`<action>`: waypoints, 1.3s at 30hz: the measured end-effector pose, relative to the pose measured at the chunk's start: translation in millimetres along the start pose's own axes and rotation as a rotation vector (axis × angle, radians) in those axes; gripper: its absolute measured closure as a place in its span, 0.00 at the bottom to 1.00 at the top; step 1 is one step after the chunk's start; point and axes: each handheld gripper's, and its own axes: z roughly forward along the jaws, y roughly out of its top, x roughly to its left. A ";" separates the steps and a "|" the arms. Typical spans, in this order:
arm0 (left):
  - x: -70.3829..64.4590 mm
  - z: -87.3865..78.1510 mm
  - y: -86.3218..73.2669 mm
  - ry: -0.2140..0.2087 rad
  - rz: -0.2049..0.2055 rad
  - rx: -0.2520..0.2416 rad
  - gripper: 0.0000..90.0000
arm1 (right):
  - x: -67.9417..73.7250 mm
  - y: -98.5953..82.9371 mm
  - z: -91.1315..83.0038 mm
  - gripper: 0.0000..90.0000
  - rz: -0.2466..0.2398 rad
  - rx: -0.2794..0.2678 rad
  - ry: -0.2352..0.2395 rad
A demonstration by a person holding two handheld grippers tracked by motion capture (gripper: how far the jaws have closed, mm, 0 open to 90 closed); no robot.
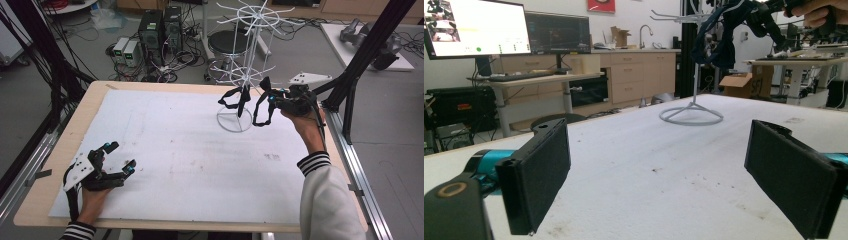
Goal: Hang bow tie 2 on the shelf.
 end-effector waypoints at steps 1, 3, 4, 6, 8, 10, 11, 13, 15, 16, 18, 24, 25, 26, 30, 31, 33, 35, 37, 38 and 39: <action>0.1 0.0 0.0 0.000 0.000 0.000 0.13 | 0.3 -0.1 0.1 0.84 0.009 0.004 -0.003; 0.1 0.1 -0.1 0.000 0.000 -0.001 0.13 | 0.1 -0.3 0.8 0.84 0.013 0.005 -0.002; 0.0 0.0 0.0 0.000 0.000 0.000 0.13 | 0.1 -0.3 1.7 0.84 0.008 0.003 0.001; 0.0 0.0 0.0 0.000 0.001 0.000 0.13 | 0.2 -0.8 2.9 0.84 0.007 0.010 -0.001; 0.0 0.0 0.0 0.000 0.000 0.000 0.13 | 0.5 -1.2 4.3 0.84 0.019 0.005 -0.004; 0.0 0.0 0.0 0.000 0.000 0.000 0.13 | 0.3 -1.9 5.8 0.84 0.022 0.006 -0.001; 0.0 0.0 0.0 0.000 0.000 0.000 0.13 | 1.1 -2.2 6.5 0.84 0.028 0.008 -0.001; 0.0 0.0 0.0 -0.001 0.000 0.000 0.13 | 1.4 -2.2 8.4 0.84 0.027 0.007 0.000; 0.1 0.0 0.0 -0.001 0.000 0.000 0.13 | 2.4 -1.9 10.1 0.84 0.025 0.006 -0.002; 0.0 0.0 0.0 -0.001 -0.001 -0.001 0.13 | 2.9 -2.1 10.8 0.84 0.029 0.012 -0.001; 0.0 0.0 0.0 -0.001 0.000 -0.001 0.13 | 2.9 -2.4 12.6 0.84 0.032 0.014 -0.002; 0.2 -0.1 -0.1 -0.001 0.000 -0.001 0.13 | 1.6 -4.1 17.2 0.84 0.041 0.019 -0.005; 0.0 0.0 -0.1 0.000 -0.003 -0.004 0.13 | 1.8 -4.4 17.9 0.84 0.046 0.022 -0.005; 0.2 -0.1 -0.1 -0.001 0.000 -0.002 0.13 | 1.4 -4.8 18.9 0.84 0.043 0.024 -0.007; 0.1 -0.2 -0.1 0.000 -0.001 -0.002 0.13 | 1.8 -6.6 22.9 0.84 0.054 0.036 -0.001; 0.0 0.0 -0.1 0.000 -0.004 -0.004 0.13 | 1.9 -6.9 23.9 0.84 0.053 0.041 -0.002; 0.0 -0.1 -0.2 0.000 -0.004 -0.005 0.13 | 1.8 -7.4 25.4 0.84 0.054 0.042 -0.005; 0.1 -0.1 -0.1 0.000 -0.004 -0.004 0.13 | 1.8 -7.8 26.7 0.83 0.058 0.046 -0.009; 0.1 -0.1 -0.1 -0.001 -0.004 -0.004 0.13 | 1.6 -8.5 28.1 0.83 0.068 0.054 -0.005; 0.1 -0.1 -0.1 0.000 -0.004 -0.004 0.13 | 1.5 -8.9 28.7 0.83 0.066 0.057 -0.006; 0.1 -0.2 -0.1 -0.001 -0.004 -0.004 0.13 | 1.5 -9.3 29.2 0.83 0.068 0.060 -0.008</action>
